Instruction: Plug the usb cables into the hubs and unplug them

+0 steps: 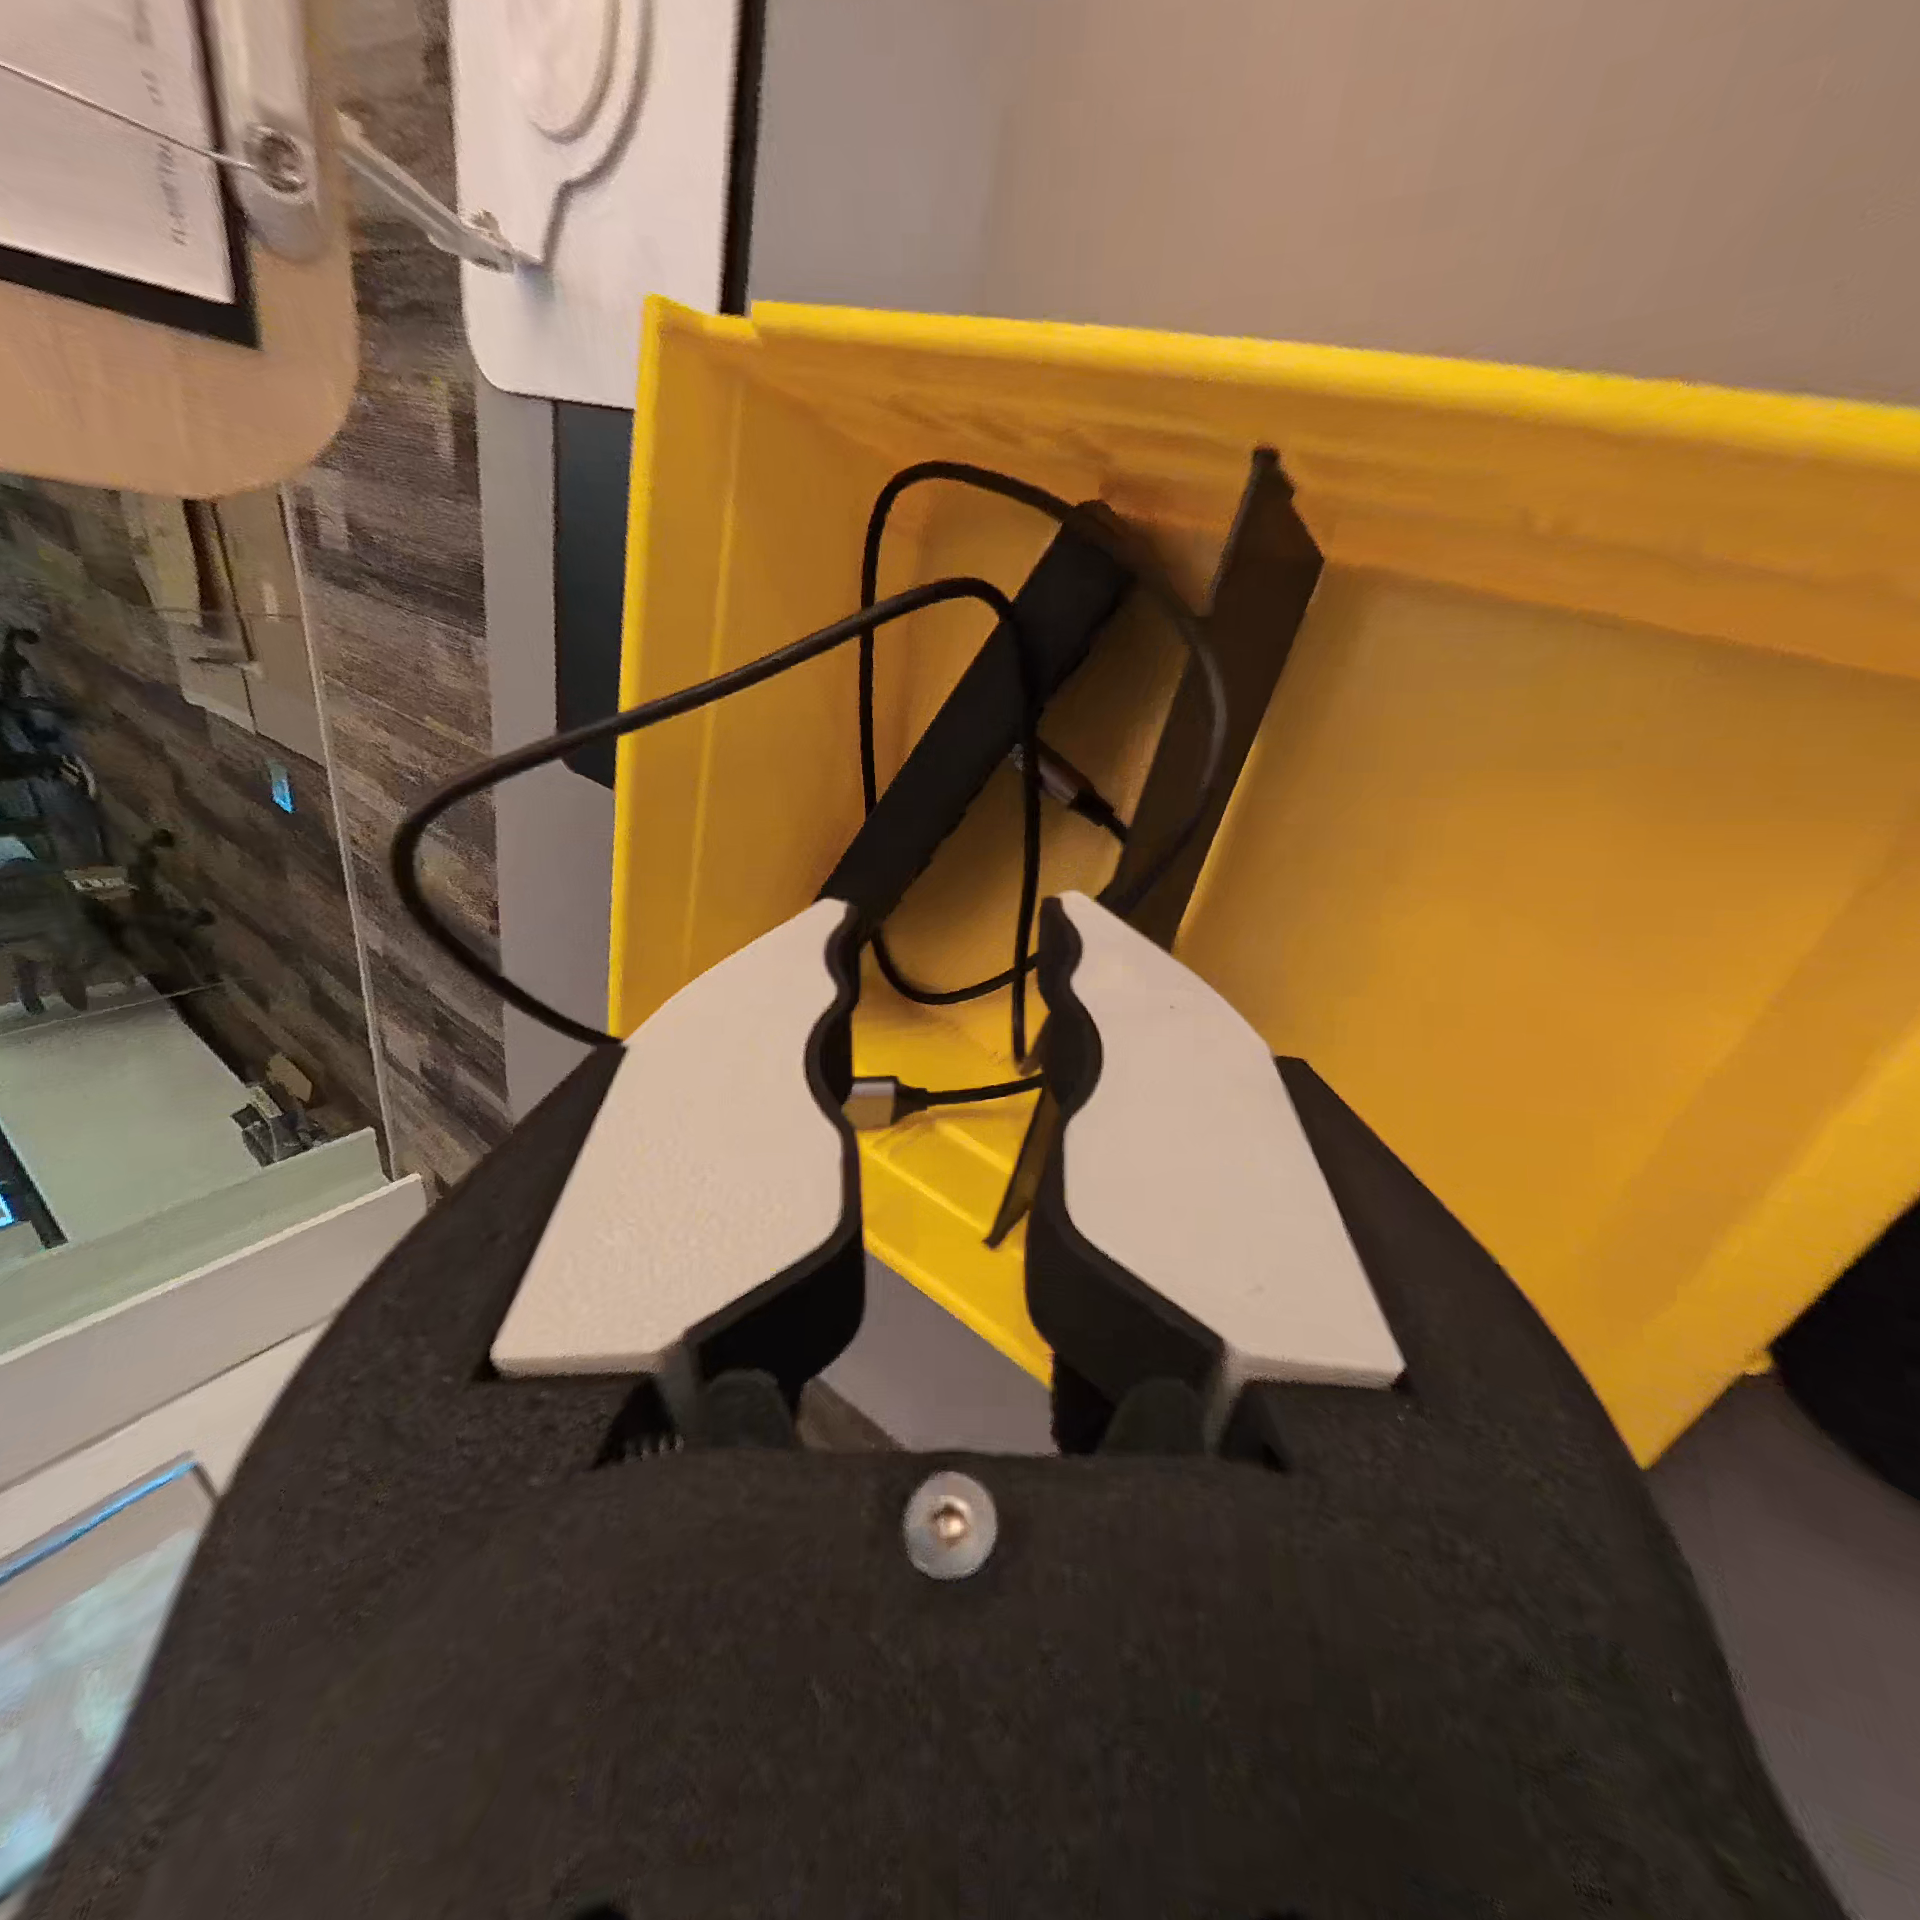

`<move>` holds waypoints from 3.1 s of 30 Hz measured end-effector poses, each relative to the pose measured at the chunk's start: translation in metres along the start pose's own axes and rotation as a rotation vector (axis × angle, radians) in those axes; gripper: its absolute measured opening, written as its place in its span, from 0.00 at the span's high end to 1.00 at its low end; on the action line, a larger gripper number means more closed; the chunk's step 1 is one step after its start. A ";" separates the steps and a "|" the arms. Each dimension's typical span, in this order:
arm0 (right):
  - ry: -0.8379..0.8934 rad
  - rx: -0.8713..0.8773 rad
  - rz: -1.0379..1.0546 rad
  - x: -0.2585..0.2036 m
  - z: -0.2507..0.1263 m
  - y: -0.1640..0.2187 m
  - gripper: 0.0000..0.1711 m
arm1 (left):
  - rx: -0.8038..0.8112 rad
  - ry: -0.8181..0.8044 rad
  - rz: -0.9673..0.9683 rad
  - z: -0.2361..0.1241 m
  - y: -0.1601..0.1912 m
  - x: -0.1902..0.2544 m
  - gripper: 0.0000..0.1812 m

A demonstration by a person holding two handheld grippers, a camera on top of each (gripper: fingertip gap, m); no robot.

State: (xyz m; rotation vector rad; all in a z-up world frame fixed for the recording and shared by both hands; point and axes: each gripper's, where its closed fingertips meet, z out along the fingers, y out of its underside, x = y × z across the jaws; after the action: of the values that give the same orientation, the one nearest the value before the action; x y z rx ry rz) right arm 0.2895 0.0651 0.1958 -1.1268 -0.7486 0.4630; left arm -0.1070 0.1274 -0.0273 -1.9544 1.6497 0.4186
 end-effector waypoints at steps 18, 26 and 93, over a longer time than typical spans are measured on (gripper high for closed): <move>-0.011 -0.208 -0.165 0.002 0.028 0.053 0.75 | -0.172 0.146 0.435 0.097 0.034 -0.009 0.82; -0.032 -0.295 -0.220 -0.007 0.044 0.078 0.75 | -0.114 0.185 0.474 0.115 0.033 -0.007 0.82; -0.369 -0.383 -0.129 -0.032 -0.004 0.101 0.77 | 0.686 0.018 -0.108 -0.199 -0.302 -0.107 0.86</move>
State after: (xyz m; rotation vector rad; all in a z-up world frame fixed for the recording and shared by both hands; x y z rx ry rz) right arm 0.2741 0.0793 0.0917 -1.3549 -1.2647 0.4330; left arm 0.1447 0.1276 0.2541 -1.5099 1.4305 -0.1948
